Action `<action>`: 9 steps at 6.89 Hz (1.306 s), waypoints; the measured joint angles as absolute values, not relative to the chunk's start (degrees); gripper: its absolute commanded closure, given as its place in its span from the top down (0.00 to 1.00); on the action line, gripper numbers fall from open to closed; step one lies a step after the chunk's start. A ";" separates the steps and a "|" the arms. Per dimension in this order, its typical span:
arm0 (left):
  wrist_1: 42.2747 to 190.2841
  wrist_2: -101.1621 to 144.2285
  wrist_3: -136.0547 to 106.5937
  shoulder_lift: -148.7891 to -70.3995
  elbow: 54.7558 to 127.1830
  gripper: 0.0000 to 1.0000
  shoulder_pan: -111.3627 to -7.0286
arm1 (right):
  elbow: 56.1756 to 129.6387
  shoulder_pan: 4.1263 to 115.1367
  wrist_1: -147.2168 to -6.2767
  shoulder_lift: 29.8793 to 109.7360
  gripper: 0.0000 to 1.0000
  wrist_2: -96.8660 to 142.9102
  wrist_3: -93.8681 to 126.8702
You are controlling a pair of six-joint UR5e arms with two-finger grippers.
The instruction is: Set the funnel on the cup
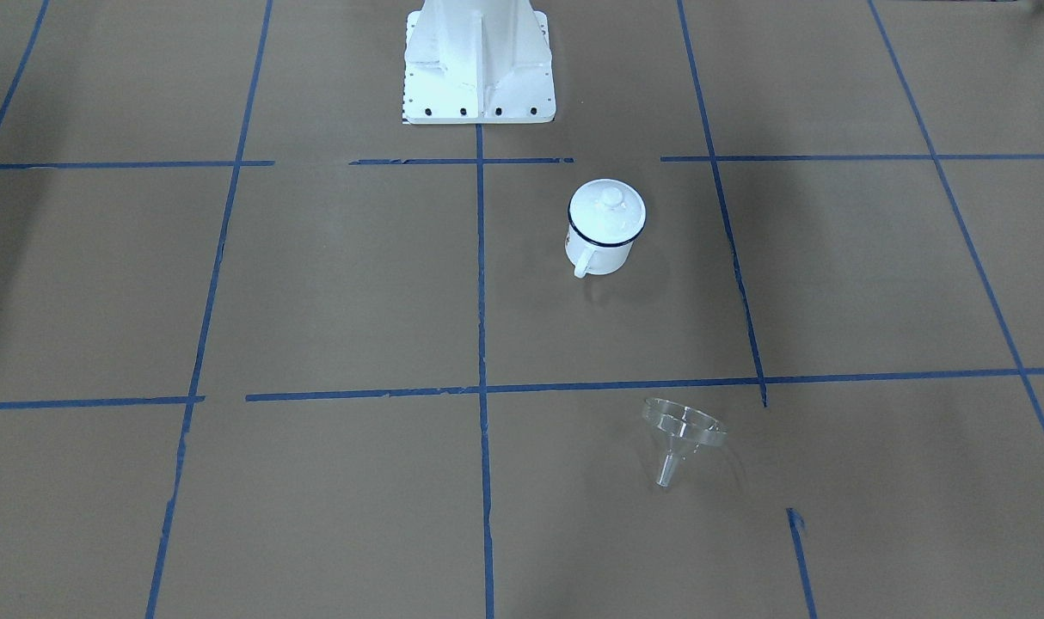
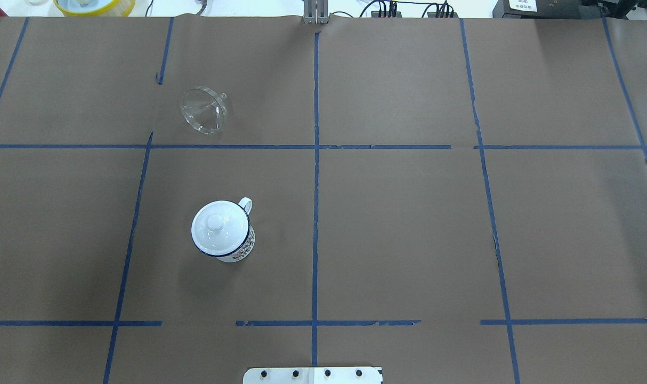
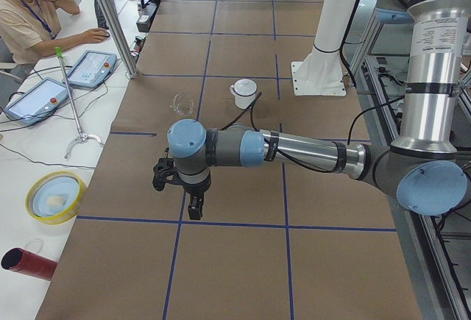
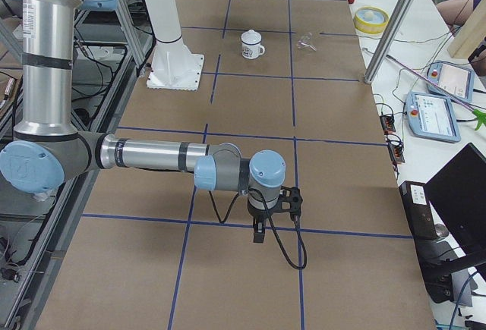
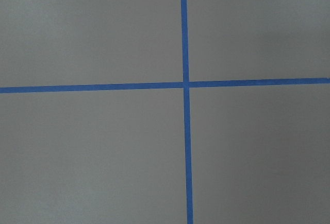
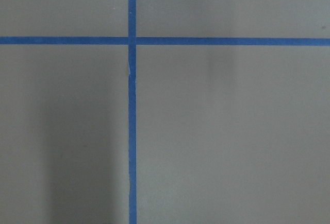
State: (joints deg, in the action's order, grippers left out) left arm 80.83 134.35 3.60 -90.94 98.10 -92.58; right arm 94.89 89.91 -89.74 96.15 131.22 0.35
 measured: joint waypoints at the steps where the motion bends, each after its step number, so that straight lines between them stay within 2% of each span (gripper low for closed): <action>1: 81.20 134.35 3.86 -90.78 98.66 1.00 -92.58 | 94.88 89.91 -89.74 96.15 1.00 131.22 0.35; 6: 87.86 134.25 4.70 -90.00 96.41 1.00 -92.47 | 94.90 89.91 -89.74 96.15 1.00 131.22 0.35; 9: 94.34 134.44 -1.77 -87.61 100.28 1.00 -90.25 | 94.89 89.91 -89.74 96.15 1.00 131.22 0.35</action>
